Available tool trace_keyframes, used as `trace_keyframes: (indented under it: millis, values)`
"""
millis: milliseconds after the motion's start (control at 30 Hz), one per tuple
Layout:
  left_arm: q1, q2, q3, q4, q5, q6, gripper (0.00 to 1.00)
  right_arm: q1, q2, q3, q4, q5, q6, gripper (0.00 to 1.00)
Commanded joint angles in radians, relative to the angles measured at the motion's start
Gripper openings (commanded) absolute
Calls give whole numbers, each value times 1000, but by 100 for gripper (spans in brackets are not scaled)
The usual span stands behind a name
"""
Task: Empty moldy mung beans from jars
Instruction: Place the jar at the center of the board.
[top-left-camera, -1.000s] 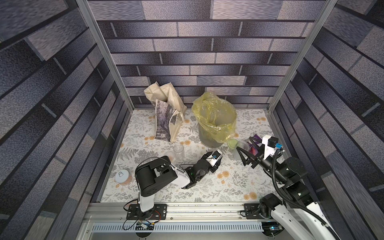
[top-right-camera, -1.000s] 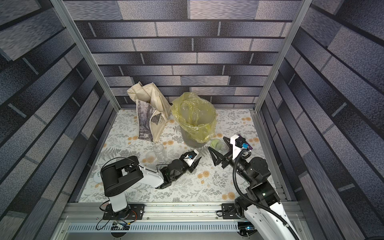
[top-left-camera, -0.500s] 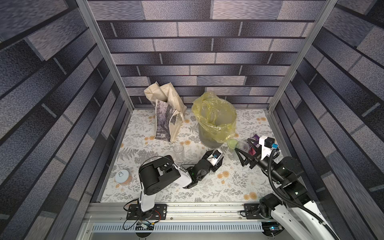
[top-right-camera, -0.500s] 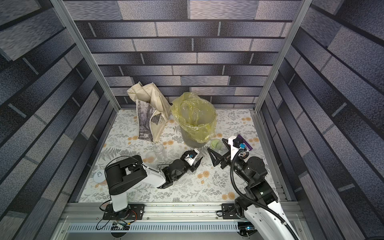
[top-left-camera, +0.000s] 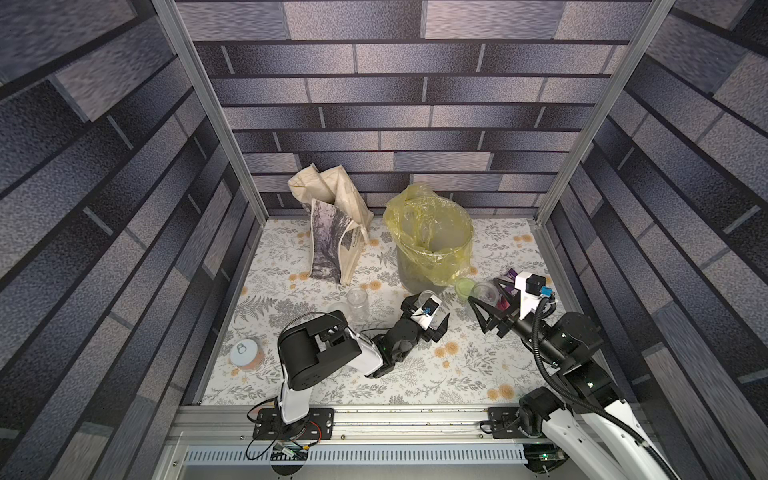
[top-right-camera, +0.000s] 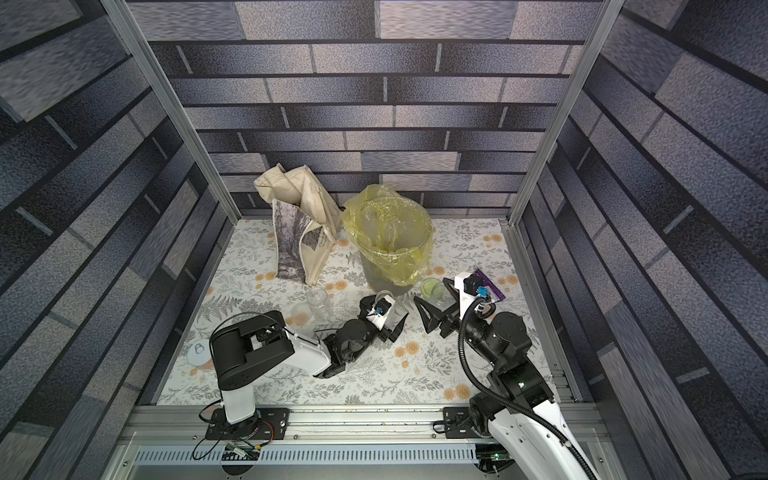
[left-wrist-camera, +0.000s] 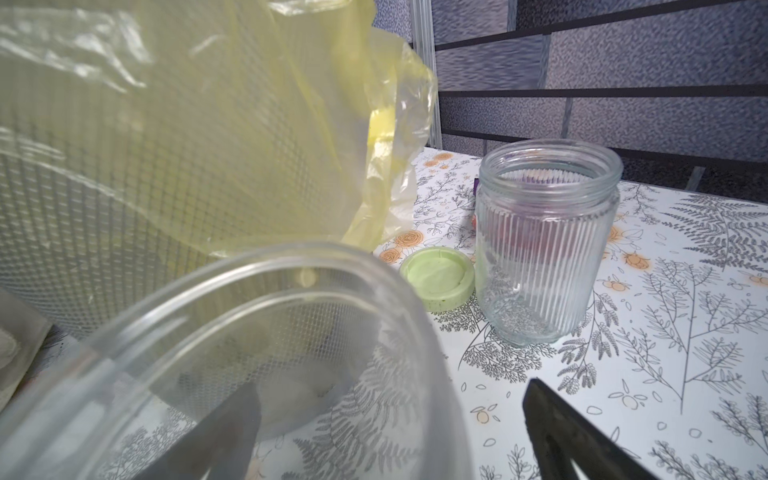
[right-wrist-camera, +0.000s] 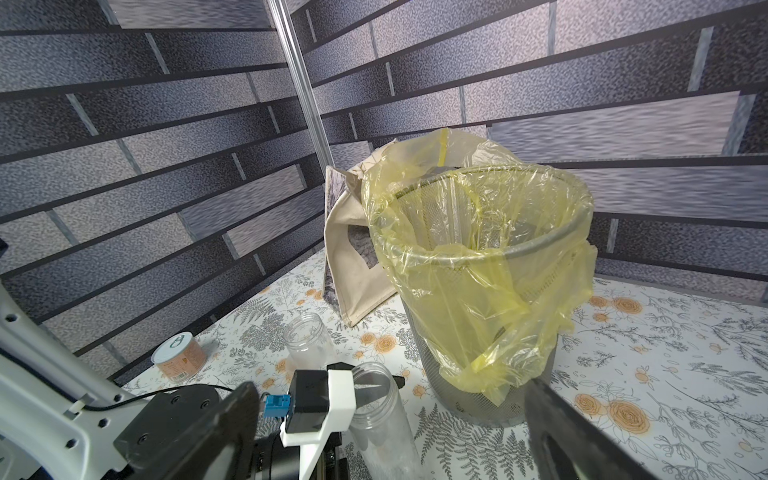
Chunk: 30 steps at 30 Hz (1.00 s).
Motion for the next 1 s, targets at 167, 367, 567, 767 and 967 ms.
trace_keyframes:
  millis: [167,367,567,767,967]
  values:
    - [-18,-73,-42,9,-86,26,100,6,14,-14,42,9,-3,100]
    - [-51,-170,-40,-108,-158,54,100,6,10,-15,27,26,-23,100]
    - [-63,-255,-49,-193,-235,71,100,5,-14,-26,14,71,-41,100]
    - [-76,-433,-67,-378,-242,71,100,-23,-60,-33,-52,249,-54,100]
    - [-74,-642,-108,-556,-254,80,100,-168,-21,-31,-52,234,9,100]
